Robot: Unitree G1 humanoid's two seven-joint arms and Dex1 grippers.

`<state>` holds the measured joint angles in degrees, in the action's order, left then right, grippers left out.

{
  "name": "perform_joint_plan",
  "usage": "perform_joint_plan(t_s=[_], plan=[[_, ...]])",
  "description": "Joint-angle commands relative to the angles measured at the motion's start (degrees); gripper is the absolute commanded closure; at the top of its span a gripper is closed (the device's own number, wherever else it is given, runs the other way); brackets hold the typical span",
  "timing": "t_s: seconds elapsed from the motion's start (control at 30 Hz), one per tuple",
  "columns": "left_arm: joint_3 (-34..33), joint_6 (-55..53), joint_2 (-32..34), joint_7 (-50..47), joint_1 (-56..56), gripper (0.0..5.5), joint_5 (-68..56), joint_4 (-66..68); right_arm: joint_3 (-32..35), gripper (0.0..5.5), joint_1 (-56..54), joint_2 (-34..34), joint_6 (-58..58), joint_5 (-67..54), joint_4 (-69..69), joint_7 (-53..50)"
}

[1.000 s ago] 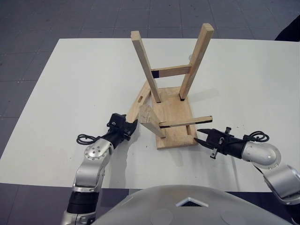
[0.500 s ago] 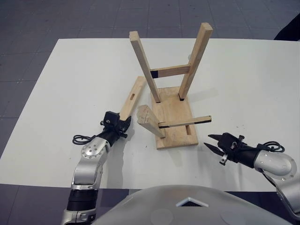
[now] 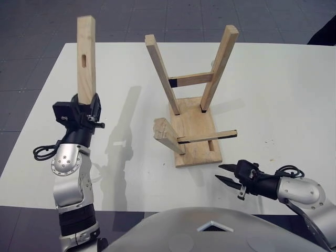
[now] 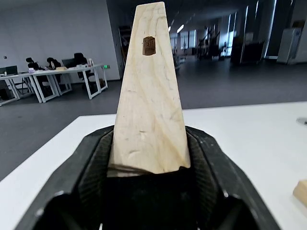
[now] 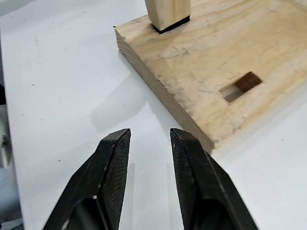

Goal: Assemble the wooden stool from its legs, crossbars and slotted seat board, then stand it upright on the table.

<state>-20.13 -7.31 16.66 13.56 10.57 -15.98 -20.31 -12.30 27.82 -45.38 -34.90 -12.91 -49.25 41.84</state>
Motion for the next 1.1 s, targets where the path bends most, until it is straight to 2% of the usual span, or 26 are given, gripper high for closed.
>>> perform_joint_plan(t_s=[0.03, 0.2, 0.53, 0.73, 1.1], plan=[[-0.5, 4.0, 0.0, 1.4, -2.7, 3.40, -2.8, -4.0, -5.1, 3.96, -4.3, 1.0, -1.5, 0.4, 1.4, 0.4], [1.6, 5.3, -0.4, 1.5, -3.8, 3.40, -3.3, -9.0, -13.5, 3.96, -12.3, 5.5, -2.1, 2.6, 9.2, -0.1], [4.3, 5.3, -0.5, 2.1, -2.7, 3.40, -3.5, -14.8, -18.5, 3.96, -24.0, 13.5, -2.5, 3.3, 21.8, 0.4], [8.8, 2.3, 0.3, 2.7, -2.0, 3.40, -4.7, -21.5, -18.6, 3.96, -28.3, 16.3, -1.2, 3.6, 29.1, 0.9], [8.3, -4.2, 3.6, 2.6, -1.8, 3.40, -11.2, -31.9, -17.6, 3.96, -32.9, 20.1, 2.6, 5.0, 39.3, 0.0]])
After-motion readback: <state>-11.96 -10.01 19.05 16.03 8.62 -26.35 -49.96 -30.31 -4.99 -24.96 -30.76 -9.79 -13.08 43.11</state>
